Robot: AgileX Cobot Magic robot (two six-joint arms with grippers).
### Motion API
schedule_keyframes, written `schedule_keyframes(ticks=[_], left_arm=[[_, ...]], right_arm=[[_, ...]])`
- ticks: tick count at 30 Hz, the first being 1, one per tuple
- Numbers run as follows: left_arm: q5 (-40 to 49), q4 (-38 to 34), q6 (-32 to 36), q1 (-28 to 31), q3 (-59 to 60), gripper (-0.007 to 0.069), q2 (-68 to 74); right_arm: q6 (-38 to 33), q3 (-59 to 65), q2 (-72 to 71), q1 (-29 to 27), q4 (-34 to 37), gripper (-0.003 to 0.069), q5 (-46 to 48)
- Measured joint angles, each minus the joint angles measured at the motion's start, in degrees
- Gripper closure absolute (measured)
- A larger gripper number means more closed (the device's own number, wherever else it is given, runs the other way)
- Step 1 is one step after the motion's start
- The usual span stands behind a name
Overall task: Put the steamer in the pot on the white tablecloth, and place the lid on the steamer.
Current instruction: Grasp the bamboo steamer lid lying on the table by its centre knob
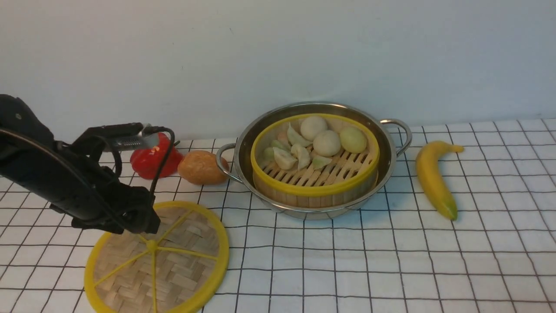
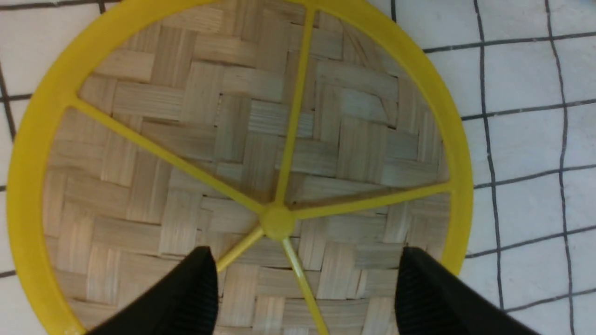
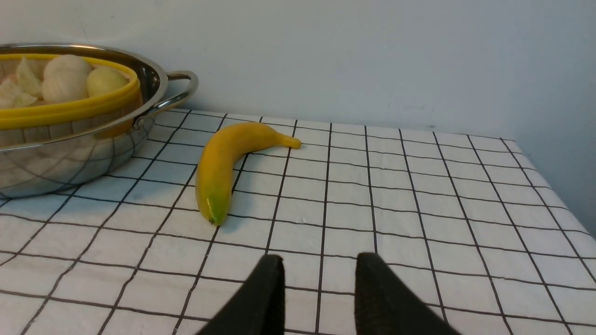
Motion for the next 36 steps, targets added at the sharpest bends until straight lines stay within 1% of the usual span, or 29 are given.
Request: schedule_keyframes(ticks=[3,7,12,19,21,24,29,36], left_arm=[[-1.33,2.66,0.58,-1.28,-0.12,0.0151,4.46],[-2.83,5.97,-1.14,-3.19,-0.12,0.0151,6.18],[-5.59,9.78,-5.22,-6.64,-0.14,0.0151,6.24],[-5.88,15.4,-11.31,-7.15,-0.19,0.0159,7.2],[-6.63,15.66,-12.53,-7.15,-0.19,0.0199,7.24],[-6.83,15.79,-12.99,-7.15,-0.19,0.0299,7.29],[-6.85,15.8,-13.28,-7.15,-0.19,0.0512,7.26],[-5.67,16.11,-13.28,-7.15,-0.48,0.0508,7.26]], right_arm=[[0.06,0.0,0.0,0.0,0.0,0.0419,0.0],[0.06,0.0,0.0,0.0,0.0,0.0419,0.0],[0.06,0.0,0.0,0.0,0.0,0.0419,0.0],[0.06,0.0,0.0,0.0,0.0,0.0419,0.0],[0.06,0.0,0.0,0.0,0.0,0.0419,0.0],[0.06,0.0,0.0,0.0,0.0,0.0419,0.0],[0.06,0.0,0.0,0.0,0.0,0.0419,0.0],[0.06,0.0,0.0,0.0,0.0,0.0419,0.0]])
